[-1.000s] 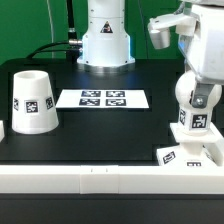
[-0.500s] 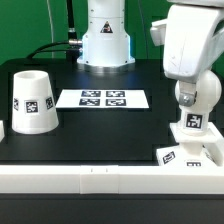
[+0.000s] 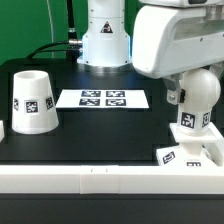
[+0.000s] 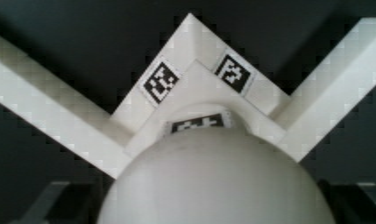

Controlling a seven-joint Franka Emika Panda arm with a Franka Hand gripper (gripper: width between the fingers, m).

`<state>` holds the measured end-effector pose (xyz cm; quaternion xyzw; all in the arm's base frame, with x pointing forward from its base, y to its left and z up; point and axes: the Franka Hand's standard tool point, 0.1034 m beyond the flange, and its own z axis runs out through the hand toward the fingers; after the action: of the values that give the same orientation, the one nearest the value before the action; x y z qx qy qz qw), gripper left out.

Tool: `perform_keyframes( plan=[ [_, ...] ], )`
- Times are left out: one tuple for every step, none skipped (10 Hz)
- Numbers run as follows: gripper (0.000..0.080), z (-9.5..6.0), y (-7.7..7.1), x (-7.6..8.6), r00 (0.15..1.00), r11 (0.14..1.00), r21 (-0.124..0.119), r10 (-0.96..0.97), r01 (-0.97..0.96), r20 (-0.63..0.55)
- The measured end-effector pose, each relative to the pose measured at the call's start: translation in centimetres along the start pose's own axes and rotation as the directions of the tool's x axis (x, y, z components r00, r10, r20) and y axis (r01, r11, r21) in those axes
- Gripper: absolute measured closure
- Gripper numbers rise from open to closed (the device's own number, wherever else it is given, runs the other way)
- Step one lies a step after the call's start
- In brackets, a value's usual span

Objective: Assemble lamp

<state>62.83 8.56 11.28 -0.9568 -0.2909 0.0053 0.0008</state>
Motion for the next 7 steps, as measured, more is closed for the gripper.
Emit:
perform_keyframes(
  plan=[
    [0.0223, -0.01, -0.08, 0.05, 0.991, 0.991, 0.012, 0.13, -0.13, -0.004],
    [0.0223, -0.01, -0.06, 0.04, 0.976, 0.976, 0.02, 0.216, -0.216, -0.005],
    [0.0223, -0.03, -0.05, 0.08, 0.957, 0.957, 0.025, 0.29, -0.289, -0.006],
    [0.0223, -0.06, -0.04, 0.15, 0.929, 0.929, 0.026, 0.37, -0.369, -0.008],
    [0.0223, -0.07, -0.05, 0.16, 0.902, 0.901, 0.026, 0.432, -0.432, -0.006],
    [0.0223, -0.09, -0.06, 0.18, 0.875, 0.875, 0.026, 0.484, -0.484, -0.005],
    [0.0222, -0.09, -0.07, 0.19, 0.855, 0.855, 0.027, 0.519, -0.519, -0.004]
  ],
)
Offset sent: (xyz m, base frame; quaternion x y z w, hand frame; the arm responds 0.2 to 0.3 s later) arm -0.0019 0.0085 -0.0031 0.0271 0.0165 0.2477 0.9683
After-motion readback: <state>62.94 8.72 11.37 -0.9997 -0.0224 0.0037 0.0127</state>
